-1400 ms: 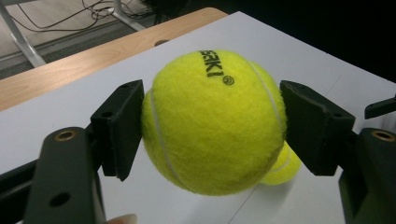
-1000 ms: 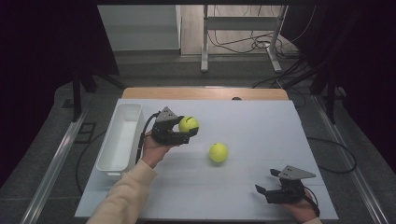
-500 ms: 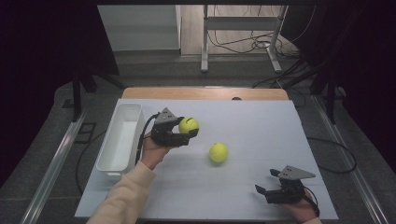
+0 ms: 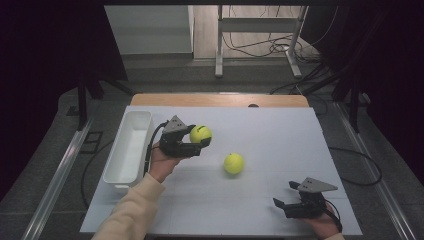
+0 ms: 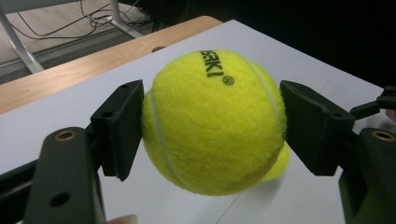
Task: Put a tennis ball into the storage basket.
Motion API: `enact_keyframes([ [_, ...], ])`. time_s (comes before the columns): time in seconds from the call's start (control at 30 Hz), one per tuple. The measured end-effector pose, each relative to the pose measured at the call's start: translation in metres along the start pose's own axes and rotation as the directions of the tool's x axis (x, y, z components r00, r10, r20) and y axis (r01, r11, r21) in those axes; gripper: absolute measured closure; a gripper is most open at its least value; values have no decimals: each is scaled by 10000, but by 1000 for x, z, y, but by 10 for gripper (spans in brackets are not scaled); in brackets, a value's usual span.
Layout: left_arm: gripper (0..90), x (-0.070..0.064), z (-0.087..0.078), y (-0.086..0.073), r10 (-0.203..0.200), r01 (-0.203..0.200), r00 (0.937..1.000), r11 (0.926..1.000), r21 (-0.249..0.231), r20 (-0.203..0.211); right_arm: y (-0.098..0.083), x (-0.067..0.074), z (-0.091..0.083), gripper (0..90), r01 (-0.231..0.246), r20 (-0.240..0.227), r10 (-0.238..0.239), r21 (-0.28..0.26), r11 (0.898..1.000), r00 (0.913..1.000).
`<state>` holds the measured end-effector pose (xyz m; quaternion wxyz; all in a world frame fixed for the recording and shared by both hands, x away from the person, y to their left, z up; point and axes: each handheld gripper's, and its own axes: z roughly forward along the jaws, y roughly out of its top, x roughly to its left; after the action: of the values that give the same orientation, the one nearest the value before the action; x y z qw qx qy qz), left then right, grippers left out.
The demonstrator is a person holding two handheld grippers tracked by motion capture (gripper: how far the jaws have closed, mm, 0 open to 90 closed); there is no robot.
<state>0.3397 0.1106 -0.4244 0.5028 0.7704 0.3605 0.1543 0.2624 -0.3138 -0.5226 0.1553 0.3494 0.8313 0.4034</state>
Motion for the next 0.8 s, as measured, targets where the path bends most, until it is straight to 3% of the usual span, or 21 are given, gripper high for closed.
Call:
enact_keyframes([
  [0.8, 268, 5, -16, -4, -124, 119, 9996, 9997, -197, -238, 0, 0, 0, 127, 4, 23, -4, 16, 10000, 10000],
])
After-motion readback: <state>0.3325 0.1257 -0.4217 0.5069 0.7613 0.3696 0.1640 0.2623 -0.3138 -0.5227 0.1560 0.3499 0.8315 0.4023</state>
